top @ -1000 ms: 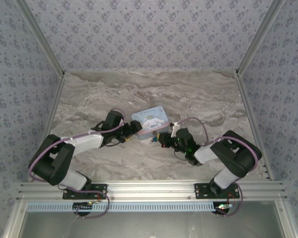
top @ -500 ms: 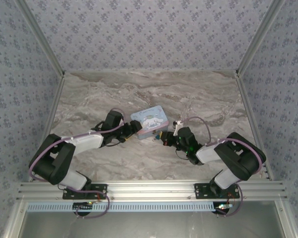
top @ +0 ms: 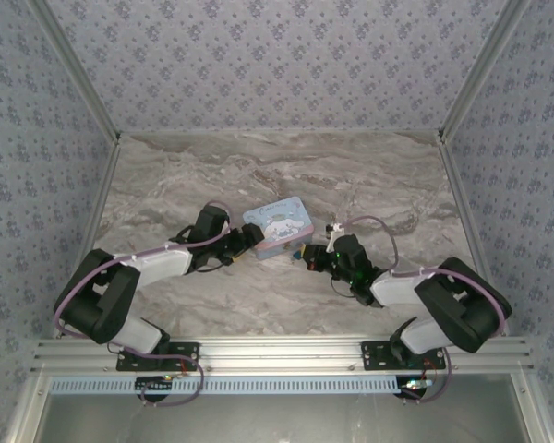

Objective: Unlock a padlock with a key

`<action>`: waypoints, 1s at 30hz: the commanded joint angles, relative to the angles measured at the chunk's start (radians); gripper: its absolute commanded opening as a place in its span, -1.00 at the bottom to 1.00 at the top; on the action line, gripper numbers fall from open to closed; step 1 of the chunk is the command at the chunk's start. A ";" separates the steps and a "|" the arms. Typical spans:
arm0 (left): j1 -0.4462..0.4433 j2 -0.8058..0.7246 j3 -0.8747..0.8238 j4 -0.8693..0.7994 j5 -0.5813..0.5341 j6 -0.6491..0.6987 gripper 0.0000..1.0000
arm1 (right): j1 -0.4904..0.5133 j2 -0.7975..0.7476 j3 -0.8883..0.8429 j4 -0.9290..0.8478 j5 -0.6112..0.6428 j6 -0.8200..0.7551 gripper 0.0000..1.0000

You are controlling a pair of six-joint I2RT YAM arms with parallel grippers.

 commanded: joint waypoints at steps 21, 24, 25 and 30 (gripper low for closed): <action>0.096 0.018 0.118 -0.138 -0.055 0.158 0.79 | -0.084 -0.508 0.070 -0.665 -0.075 -0.150 -1.00; 0.098 -0.061 0.116 -0.147 -0.082 0.199 0.89 | -0.104 -0.549 0.083 -0.742 -0.086 -0.151 -1.00; 0.098 -0.088 0.116 -0.154 -0.095 0.213 0.94 | -0.111 -0.561 0.089 -0.763 -0.091 -0.151 -1.00; 0.102 -0.266 0.100 -0.217 -0.189 0.294 0.99 | -0.145 -0.621 0.126 -0.890 -0.114 -0.214 -1.00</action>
